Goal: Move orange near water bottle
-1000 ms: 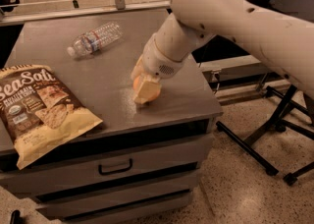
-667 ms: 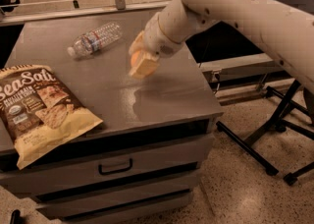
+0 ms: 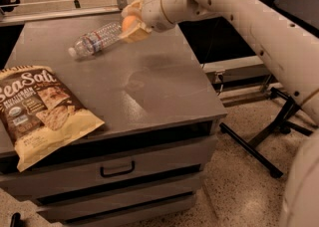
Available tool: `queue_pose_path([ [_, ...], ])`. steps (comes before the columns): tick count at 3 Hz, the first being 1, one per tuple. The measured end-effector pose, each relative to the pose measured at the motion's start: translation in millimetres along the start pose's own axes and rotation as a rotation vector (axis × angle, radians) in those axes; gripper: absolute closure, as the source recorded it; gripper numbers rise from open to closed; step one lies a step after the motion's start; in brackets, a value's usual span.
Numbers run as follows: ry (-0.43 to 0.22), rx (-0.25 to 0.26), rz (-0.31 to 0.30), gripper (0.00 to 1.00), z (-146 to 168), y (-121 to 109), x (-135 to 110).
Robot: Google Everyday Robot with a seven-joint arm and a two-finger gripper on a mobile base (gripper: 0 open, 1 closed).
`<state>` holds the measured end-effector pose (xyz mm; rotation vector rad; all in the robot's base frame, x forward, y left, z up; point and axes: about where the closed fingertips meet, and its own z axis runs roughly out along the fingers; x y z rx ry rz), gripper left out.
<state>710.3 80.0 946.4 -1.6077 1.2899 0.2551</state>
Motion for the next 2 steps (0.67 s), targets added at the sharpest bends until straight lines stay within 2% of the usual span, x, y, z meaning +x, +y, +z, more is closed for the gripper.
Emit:
queue_pose_path([
  [1,-0.105,0.045,0.007,1.00,29.4,-27.8,3.3],
  [2,-0.148,0.061,0.039,1.00,44.5,-37.5,13.6],
])
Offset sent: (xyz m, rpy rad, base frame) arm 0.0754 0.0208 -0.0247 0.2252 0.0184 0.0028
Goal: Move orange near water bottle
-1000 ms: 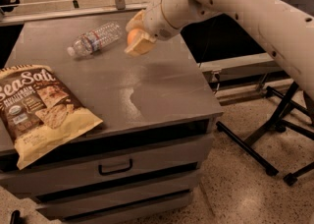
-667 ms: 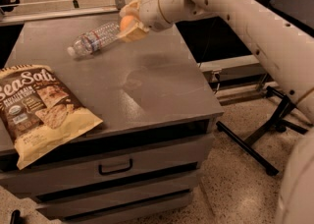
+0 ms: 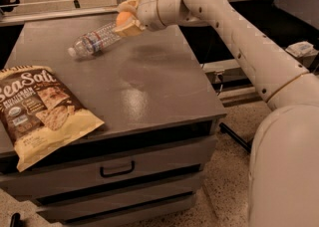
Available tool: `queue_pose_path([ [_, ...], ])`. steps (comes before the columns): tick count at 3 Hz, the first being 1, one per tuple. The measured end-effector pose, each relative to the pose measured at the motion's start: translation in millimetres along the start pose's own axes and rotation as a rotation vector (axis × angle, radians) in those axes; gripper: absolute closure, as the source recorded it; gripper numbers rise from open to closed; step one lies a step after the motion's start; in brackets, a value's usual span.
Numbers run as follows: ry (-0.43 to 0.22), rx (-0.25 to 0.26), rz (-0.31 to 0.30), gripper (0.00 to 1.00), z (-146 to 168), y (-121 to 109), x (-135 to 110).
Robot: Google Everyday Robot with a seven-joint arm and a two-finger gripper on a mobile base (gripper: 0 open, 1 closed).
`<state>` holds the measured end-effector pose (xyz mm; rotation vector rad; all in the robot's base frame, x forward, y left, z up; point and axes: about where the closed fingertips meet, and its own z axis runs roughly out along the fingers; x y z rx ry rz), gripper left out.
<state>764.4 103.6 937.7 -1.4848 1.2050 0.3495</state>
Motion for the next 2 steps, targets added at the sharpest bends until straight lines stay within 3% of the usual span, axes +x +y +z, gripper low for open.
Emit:
queue_pose_path([
  [2,0.053,-0.037,0.137,1.00,8.4,13.2,10.4],
])
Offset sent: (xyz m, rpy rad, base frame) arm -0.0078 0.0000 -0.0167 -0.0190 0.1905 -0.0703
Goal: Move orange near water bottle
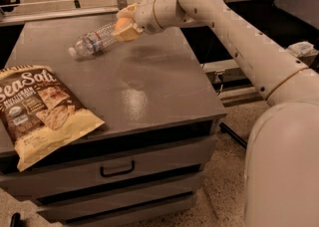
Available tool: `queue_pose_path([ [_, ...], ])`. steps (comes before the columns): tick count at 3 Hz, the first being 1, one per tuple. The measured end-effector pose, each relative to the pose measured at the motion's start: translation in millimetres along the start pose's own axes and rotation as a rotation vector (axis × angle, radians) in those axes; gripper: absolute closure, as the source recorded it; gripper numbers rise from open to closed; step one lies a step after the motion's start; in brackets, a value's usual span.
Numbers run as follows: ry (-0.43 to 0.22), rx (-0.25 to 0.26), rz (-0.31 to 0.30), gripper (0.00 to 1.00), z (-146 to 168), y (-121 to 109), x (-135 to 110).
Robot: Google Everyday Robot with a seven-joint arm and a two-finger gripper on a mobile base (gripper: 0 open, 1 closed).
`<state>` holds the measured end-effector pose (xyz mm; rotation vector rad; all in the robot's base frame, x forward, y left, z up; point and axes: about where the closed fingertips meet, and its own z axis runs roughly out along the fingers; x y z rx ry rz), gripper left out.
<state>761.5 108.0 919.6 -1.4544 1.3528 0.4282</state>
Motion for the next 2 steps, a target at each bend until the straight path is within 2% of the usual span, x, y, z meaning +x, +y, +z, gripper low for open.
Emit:
queue_pose_path([
  [1,-0.012,-0.026,0.029,1.00,8.6,6.9,8.9],
  [2,-0.017,-0.045,0.064,0.86,21.2,12.0,20.6],
])
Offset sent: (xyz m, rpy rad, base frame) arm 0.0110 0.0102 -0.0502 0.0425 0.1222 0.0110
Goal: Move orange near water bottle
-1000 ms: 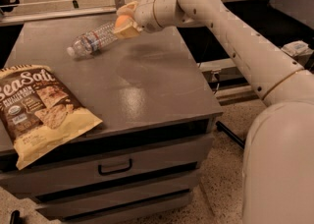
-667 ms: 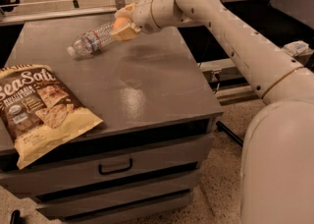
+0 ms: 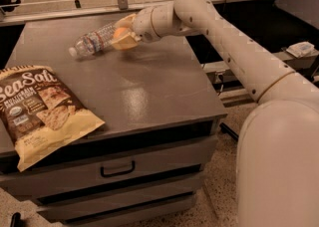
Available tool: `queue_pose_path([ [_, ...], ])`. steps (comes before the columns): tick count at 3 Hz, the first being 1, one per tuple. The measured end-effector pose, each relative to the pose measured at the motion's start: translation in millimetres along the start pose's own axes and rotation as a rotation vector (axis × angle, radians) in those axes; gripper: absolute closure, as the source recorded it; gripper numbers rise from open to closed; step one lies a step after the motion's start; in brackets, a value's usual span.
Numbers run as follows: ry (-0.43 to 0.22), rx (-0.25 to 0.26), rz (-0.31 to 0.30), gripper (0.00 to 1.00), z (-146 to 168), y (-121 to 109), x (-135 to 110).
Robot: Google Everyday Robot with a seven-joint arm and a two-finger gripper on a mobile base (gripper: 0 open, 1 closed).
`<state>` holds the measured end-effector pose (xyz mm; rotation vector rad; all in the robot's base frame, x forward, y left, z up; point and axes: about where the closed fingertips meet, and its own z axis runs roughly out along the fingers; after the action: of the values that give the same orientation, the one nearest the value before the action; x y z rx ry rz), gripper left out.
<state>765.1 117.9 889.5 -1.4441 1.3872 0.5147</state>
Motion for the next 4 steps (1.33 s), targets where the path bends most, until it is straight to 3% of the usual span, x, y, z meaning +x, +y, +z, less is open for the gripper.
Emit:
queue_pose_path([
  [3,0.000,-0.011,0.018,0.16,12.7,5.6,7.5],
  [4,-0.001,-0.016,0.019,0.00,15.7,7.3,7.2],
])
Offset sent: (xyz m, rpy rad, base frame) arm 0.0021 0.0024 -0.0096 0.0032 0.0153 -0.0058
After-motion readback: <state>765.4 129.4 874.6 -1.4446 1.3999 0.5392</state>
